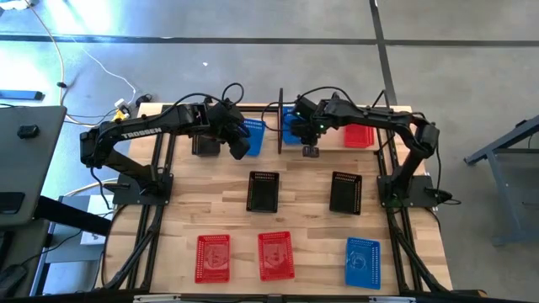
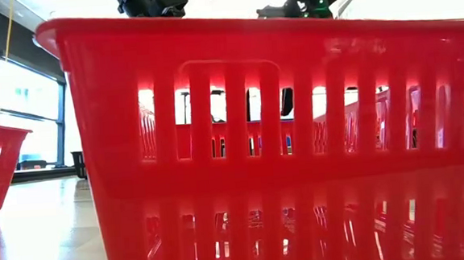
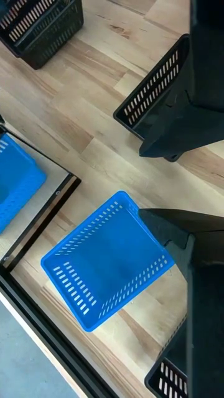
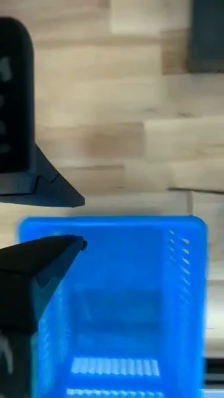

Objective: Stack baskets on shelf by color
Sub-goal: Put the middle left blue bin on the shelf, then put the bottom right black bin on the shelf

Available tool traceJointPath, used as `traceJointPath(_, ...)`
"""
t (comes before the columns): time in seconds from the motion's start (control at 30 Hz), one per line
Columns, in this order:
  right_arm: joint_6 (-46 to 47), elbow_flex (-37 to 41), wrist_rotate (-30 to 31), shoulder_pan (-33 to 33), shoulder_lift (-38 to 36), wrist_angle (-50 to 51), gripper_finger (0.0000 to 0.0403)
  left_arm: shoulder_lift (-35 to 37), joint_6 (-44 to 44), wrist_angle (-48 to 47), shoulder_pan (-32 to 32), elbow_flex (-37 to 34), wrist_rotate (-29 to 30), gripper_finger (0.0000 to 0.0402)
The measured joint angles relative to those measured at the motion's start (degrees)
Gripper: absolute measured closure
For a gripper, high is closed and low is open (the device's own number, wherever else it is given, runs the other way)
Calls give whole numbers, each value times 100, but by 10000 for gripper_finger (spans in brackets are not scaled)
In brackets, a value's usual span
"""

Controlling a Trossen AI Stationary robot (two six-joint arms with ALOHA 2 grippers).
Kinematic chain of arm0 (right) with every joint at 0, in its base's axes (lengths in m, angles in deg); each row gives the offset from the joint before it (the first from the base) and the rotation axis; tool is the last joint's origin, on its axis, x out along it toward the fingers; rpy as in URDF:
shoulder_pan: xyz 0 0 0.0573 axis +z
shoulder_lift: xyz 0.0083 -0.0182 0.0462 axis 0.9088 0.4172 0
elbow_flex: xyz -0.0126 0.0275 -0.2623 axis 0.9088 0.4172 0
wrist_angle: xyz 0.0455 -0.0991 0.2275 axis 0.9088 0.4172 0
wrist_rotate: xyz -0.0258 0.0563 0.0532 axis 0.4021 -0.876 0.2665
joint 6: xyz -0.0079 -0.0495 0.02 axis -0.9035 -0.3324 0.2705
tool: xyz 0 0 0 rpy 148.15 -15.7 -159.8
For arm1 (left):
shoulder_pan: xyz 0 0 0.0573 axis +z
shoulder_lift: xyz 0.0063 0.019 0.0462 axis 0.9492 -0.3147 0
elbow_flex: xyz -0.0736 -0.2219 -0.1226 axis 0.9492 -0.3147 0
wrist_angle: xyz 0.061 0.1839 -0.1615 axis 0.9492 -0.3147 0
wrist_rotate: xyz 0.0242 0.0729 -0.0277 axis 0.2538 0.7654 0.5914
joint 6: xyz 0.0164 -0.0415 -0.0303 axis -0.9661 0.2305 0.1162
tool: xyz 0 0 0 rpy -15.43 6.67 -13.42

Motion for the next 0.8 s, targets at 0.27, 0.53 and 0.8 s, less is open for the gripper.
traceJointPath(0.27, 913, -2, -306, 222, -454, 750, 332, 0, -26, 0, 0, 0, -11, 268)
traceJointPath(0.53, 2013, -2, -888, 842, -989, 1424, 332, 0, -376, -2, 0, 0, -162, 268)
traceJointPath(0.8, 3136, -2, -754, 1717, -1063, 2037, 332, 0, -871, -4, -7, 0, -334, 268)
